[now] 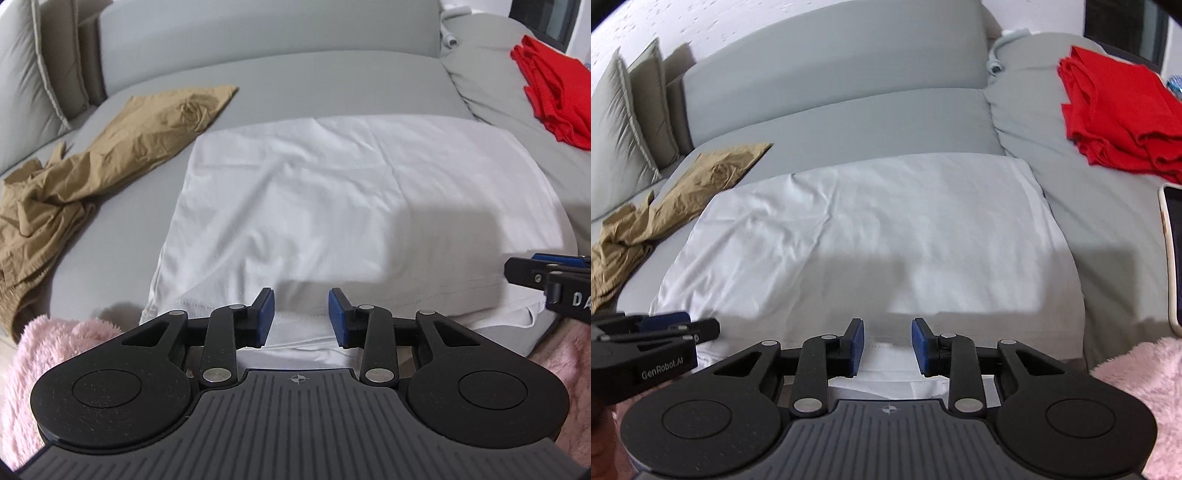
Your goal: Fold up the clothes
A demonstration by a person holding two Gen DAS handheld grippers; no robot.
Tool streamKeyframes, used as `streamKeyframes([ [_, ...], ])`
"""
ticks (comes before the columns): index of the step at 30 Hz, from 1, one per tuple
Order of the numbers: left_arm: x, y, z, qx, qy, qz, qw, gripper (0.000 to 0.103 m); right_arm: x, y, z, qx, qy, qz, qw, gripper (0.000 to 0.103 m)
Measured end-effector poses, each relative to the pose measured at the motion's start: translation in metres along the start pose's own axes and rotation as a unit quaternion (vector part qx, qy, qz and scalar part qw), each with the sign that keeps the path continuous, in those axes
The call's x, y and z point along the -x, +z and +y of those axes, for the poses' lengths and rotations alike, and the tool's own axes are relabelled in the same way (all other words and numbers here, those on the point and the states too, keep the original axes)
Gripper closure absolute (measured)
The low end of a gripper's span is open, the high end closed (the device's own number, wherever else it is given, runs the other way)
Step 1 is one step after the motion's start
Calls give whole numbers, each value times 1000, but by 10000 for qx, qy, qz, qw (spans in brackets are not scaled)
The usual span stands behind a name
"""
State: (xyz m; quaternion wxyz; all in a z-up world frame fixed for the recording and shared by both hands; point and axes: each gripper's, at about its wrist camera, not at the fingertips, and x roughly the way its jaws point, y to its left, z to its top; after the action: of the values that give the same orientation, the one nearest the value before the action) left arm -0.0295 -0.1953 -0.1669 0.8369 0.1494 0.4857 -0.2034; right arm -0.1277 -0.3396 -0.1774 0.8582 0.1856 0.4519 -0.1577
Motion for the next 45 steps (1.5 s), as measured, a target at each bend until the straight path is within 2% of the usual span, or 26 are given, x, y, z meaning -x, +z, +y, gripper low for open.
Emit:
streamKeyframes([
  [2,1,0,-1,31,23,44,10000,65,1,0,-4,-75,7,96,9999,72],
  [3,2,0,-1,49,10,54,10000,65,2,0,-6,-95,13,128,9999,67],
  [8,5,1,0,108,-37,64,9999,64,7,-3,-14,-197,13,143,9997,65],
  [11,6,2,2,172,-46,36,9998,63,7,-1,-16,-242,14,109,9996,65],
  [16,6,5,4,235,-142,-81,9996,63,9,3,-22,-289,90,-236,9993,66],
  [18,2,4,2,163,-150,-24,9998,63,6,3,-22,-254,166,-237,9993,72],
  [19,-1,1,1,105,-138,42,9998,63,3,2,-22,-225,225,-226,9992,72],
  [28,-12,-6,-7,-81,-6,185,9998,59,-17,-3,-17,11,374,134,9992,67],
  [34,-10,-12,-4,-158,-11,324,9994,57,-12,-9,-13,174,162,255,9994,66],
  [36,-9,-14,-3,-181,16,421,9989,55,-10,-11,-11,226,98,445,9987,57],
  [38,-9,-18,2,-150,212,775,9967,56,-6,-16,-15,59,129,767,9970,54],
  [41,3,-20,15,132,33,549,9984,57,0,-24,-27,-412,321,835,9951,54],
  [42,8,-21,19,227,-29,472,9986,57,5,-26,-36,-707,470,749,9936,53],
  [45,17,-24,30,460,-164,243,9985,56,12,-25,-47,-1055,608,530,9911,47],
])
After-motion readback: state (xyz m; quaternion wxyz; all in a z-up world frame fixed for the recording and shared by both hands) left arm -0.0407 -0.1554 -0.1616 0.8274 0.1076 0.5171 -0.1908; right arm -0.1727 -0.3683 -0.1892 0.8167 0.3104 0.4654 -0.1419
